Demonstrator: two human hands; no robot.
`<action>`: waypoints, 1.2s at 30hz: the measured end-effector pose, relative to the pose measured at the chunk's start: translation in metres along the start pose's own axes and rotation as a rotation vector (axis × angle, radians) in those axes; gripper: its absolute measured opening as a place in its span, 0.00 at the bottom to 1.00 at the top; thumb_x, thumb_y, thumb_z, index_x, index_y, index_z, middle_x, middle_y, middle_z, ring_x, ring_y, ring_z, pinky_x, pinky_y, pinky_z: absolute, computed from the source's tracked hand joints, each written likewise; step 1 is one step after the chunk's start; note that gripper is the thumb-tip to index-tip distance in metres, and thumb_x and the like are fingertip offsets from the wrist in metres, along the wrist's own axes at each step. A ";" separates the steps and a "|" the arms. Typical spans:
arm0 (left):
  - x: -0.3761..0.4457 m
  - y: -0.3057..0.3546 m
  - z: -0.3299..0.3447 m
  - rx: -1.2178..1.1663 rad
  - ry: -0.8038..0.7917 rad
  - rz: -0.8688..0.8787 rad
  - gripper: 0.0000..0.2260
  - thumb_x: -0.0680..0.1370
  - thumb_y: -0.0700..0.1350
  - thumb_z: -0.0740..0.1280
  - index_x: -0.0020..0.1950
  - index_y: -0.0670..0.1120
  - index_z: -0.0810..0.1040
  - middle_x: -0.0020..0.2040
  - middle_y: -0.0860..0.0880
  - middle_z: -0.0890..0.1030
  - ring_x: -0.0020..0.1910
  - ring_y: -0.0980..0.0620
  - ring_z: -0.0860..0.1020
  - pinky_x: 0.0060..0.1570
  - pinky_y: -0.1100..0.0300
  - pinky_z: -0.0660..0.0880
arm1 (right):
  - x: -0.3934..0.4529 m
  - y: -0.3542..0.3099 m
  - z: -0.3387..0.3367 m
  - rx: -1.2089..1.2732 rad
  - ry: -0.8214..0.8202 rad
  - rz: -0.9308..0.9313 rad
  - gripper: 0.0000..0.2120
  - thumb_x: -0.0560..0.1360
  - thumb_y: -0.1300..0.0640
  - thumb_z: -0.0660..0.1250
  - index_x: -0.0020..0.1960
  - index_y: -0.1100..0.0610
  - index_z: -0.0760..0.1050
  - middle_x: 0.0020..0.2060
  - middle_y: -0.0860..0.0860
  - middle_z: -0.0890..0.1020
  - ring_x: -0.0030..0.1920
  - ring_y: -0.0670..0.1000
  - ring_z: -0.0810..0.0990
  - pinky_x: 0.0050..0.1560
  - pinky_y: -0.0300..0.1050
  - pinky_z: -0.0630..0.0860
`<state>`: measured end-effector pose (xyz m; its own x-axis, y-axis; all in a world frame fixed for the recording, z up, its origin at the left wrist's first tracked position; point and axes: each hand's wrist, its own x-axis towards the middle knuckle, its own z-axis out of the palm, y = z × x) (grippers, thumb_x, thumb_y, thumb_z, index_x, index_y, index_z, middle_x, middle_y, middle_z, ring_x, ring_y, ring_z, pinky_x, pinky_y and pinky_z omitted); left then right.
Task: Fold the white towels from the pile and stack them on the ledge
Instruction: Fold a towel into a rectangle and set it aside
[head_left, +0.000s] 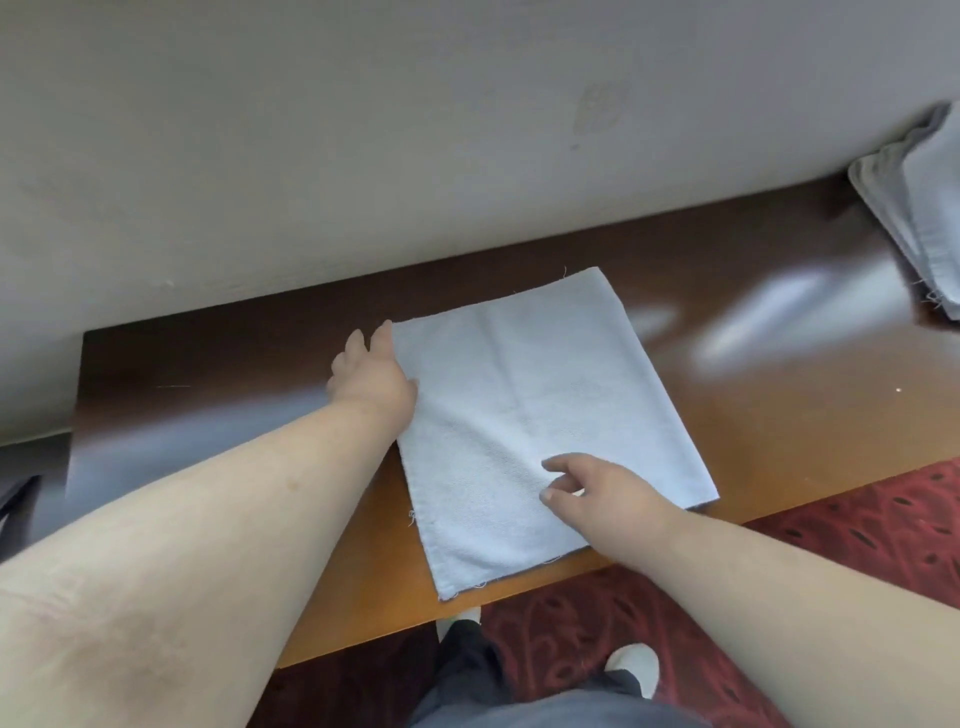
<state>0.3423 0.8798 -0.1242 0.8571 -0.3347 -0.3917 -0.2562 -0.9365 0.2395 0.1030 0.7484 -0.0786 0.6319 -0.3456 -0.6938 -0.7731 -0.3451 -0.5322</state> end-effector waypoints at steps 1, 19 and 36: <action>-0.011 0.005 0.003 0.032 0.020 0.038 0.32 0.78 0.51 0.65 0.79 0.54 0.55 0.78 0.45 0.56 0.73 0.41 0.60 0.69 0.48 0.63 | 0.005 0.003 -0.014 -0.014 0.062 0.000 0.20 0.79 0.47 0.64 0.70 0.47 0.71 0.51 0.38 0.78 0.46 0.40 0.77 0.43 0.35 0.72; -0.141 0.158 0.110 0.257 -0.361 0.219 0.26 0.81 0.61 0.52 0.78 0.57 0.54 0.71 0.48 0.60 0.69 0.46 0.61 0.67 0.46 0.66 | 0.156 0.008 -0.161 -1.254 -0.115 -0.364 0.33 0.80 0.59 0.52 0.81 0.46 0.45 0.81 0.50 0.45 0.80 0.53 0.50 0.78 0.57 0.50; -0.074 0.105 0.063 0.559 -0.365 0.070 0.26 0.78 0.41 0.51 0.78 0.46 0.54 0.80 0.46 0.36 0.79 0.43 0.43 0.75 0.43 0.53 | 0.045 0.072 -0.103 -1.110 -0.244 -0.040 0.09 0.78 0.53 0.61 0.58 0.52 0.73 0.59 0.51 0.78 0.60 0.54 0.76 0.49 0.46 0.68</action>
<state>0.2235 0.7996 -0.1260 0.6488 -0.3188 -0.6910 -0.5832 -0.7916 -0.1823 0.0819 0.6181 -0.0983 0.5335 -0.1797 -0.8265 -0.1996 -0.9763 0.0834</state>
